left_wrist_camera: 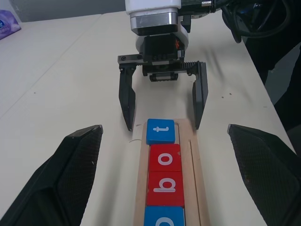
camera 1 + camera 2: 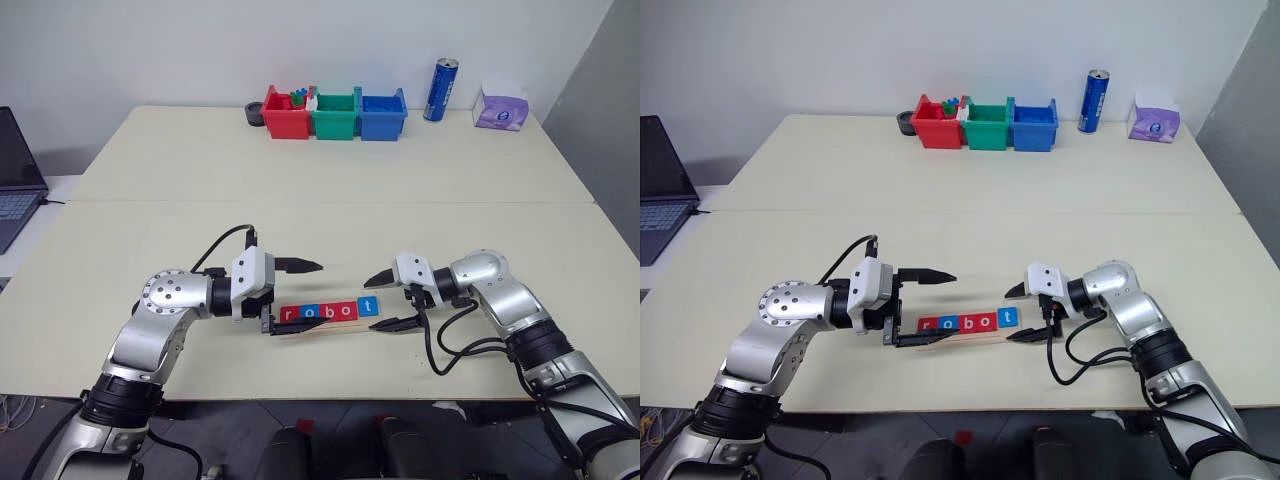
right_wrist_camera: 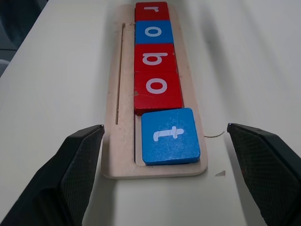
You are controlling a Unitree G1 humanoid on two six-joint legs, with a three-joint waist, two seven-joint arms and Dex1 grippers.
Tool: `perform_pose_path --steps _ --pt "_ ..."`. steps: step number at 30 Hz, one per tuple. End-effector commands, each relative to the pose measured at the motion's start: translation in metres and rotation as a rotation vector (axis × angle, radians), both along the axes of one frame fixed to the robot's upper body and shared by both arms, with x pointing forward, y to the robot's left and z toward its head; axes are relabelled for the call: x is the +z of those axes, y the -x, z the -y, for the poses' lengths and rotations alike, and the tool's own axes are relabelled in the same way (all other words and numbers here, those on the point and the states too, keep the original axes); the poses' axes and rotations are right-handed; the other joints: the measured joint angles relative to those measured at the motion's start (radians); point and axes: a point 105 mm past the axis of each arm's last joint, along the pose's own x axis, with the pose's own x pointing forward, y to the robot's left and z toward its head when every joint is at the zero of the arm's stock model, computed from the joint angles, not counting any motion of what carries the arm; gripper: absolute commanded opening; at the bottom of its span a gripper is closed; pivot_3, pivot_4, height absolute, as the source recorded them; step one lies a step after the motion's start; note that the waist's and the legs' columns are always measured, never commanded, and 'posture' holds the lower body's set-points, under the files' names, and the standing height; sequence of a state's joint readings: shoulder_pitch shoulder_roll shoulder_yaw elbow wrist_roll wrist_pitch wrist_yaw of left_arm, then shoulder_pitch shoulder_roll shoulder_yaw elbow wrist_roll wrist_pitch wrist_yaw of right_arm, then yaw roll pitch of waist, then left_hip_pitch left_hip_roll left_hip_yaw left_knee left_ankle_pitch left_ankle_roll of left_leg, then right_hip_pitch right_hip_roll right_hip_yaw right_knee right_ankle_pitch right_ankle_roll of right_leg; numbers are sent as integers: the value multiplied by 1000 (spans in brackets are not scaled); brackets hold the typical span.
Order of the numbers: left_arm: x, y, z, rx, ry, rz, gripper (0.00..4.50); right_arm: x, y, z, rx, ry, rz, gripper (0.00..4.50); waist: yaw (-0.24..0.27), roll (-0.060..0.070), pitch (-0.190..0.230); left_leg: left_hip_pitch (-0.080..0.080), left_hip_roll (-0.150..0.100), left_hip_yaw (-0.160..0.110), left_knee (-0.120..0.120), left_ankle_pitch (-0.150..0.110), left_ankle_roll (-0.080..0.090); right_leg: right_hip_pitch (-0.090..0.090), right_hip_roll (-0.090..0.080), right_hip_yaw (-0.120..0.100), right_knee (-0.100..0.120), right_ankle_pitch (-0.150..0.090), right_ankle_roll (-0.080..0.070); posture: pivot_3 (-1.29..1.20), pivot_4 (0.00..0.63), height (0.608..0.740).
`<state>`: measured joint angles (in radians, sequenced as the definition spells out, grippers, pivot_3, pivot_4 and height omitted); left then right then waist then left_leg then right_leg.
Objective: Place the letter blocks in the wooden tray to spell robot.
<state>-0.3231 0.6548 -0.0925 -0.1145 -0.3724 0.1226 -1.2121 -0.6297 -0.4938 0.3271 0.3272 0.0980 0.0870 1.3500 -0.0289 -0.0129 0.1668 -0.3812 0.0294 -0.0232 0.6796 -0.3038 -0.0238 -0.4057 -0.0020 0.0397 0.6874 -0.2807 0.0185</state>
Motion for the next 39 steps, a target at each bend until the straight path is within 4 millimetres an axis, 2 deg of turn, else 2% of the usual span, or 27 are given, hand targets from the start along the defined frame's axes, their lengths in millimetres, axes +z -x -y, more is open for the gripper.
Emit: perform_pose_path --steps 1,6,12,25,39 --pt "9 0 2 -19 9 40 4500 19 1 -1 13 -46 34 3889 0 0 0 0 0 0 0 0 0 0 0 0 0 0 0 0 150 740" --pt "9 -1 3 -24 9 42 4500 19 4 -3 18 -52 18 2115 0 0 0 0 0 0 0 0 0 0 0 0 0 0 0 0 150 740" --pt "9 0 3 -26 7 40 4500 19 -2 -4 -13 -61 31 39 0 0 0 0 0 0 0 0 0 0 0 0 0 0 0 0 150 740" --pt "8 0 3 -20 3 45 4500 13 -26 0 -96 -43 111 39 -1 0 0 0 0 0 0 0 0 0 0 0 0 0 0 0 150 740" --pt "8 0 1 -14 0 46 4500 9 -21 -1 -64 -42 117 39 -1 0 0 0 0 0 0 0 0 0 0 0 0 0 0 0 150 740"
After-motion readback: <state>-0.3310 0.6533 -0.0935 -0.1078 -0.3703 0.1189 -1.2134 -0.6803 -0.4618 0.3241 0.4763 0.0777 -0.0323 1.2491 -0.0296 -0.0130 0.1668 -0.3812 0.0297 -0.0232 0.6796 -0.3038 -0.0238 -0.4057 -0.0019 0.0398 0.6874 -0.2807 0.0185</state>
